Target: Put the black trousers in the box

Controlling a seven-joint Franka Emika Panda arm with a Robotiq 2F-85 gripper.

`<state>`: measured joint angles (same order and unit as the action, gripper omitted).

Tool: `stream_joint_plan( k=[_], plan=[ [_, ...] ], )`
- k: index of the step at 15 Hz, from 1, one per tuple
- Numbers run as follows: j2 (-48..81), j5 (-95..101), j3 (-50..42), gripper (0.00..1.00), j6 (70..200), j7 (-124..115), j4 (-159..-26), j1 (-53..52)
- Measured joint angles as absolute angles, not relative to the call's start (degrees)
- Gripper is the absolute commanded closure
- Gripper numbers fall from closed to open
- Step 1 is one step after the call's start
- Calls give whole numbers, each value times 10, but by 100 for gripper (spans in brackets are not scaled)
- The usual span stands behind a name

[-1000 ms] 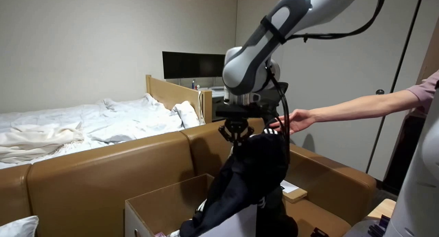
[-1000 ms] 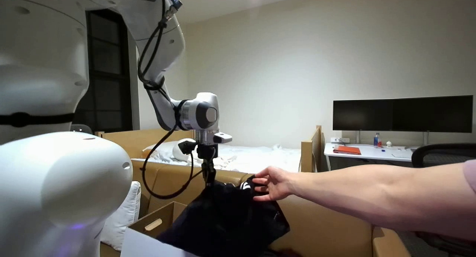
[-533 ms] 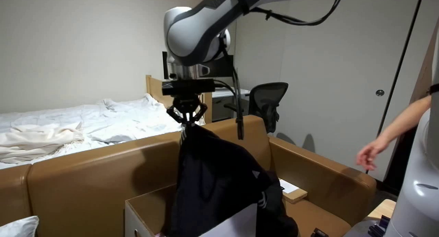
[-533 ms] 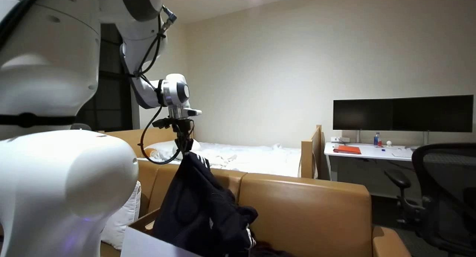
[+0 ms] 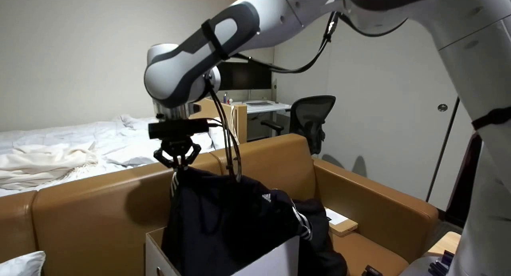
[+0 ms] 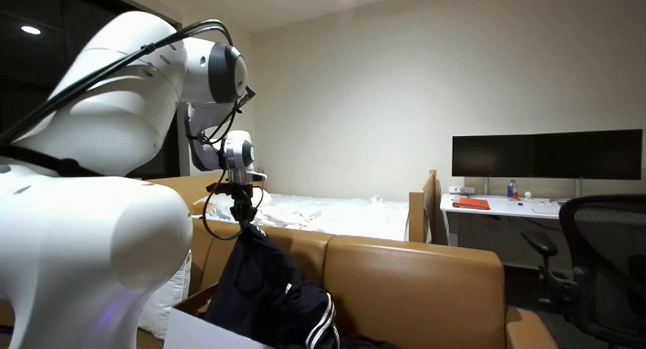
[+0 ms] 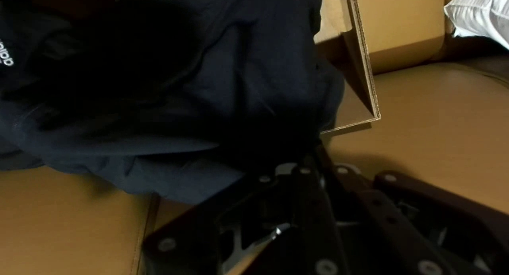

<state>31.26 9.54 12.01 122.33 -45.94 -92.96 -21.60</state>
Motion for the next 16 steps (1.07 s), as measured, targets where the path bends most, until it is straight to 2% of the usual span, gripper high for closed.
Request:
stream_joint_plan(
  k=[4, 11, 12, 13, 16],
  plan=[
    [358, 60, 101, 99, 1230, -431, -911, -212],
    [387, -3, 93, 99, 1259, -416, -956, -210],
    [391, -7, 93, 71, 1264, -413, -961, -210],
    [394, -12, 93, 71, 1267, -408, -966, -210],
    [402, -25, 90, 52, 1267, -393, -971, -208]
  ],
)
